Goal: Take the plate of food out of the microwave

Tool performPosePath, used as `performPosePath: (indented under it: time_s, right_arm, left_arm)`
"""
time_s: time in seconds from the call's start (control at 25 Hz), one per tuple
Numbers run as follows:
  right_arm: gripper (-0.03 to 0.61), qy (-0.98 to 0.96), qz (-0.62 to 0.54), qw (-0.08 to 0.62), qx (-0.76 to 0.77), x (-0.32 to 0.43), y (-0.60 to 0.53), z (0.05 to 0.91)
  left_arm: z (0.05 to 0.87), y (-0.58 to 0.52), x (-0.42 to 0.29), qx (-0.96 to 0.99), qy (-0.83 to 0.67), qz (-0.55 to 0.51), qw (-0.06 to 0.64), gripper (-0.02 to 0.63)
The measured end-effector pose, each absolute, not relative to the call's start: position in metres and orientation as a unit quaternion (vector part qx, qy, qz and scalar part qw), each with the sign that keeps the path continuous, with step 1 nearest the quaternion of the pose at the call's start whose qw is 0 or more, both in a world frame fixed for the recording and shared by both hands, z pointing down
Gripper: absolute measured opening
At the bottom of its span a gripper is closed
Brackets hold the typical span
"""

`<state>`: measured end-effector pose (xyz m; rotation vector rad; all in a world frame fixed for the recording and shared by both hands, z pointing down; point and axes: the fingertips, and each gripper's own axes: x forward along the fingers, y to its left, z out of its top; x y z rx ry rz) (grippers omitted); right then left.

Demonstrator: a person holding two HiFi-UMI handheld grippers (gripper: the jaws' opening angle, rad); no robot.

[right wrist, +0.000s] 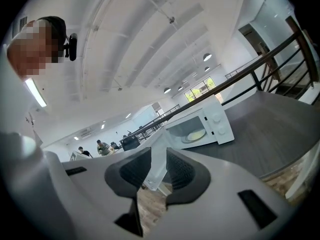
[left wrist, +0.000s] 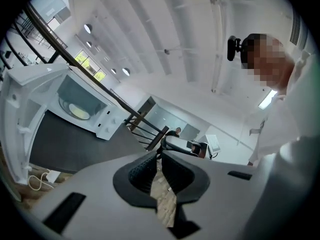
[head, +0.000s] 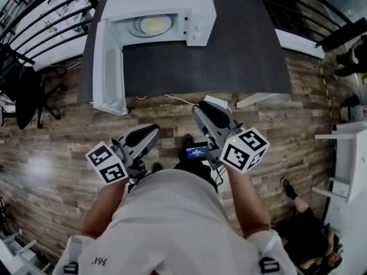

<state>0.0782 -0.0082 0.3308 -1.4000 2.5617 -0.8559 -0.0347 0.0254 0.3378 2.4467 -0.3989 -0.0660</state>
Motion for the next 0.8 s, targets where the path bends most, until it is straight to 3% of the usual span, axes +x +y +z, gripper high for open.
performPosePath:
  time_s: [0.52, 0.8]
  right_arm:
    - [0.097, 0.846, -0.304, 0.047, -0.436, 0.168, -0.075, 0.349]
    - [0.097, 0.849, -0.323, 0.039, -0.415, 0.163, -0.096, 0.363]
  left_arm:
    - [0.368, -0.077, 0.028, 0.918, -0.25, 0.007, 0.308, 0.034]
    - [0.387, -0.107, 0.023, 0.917, -0.284, 0.048, 0.277, 0.034]
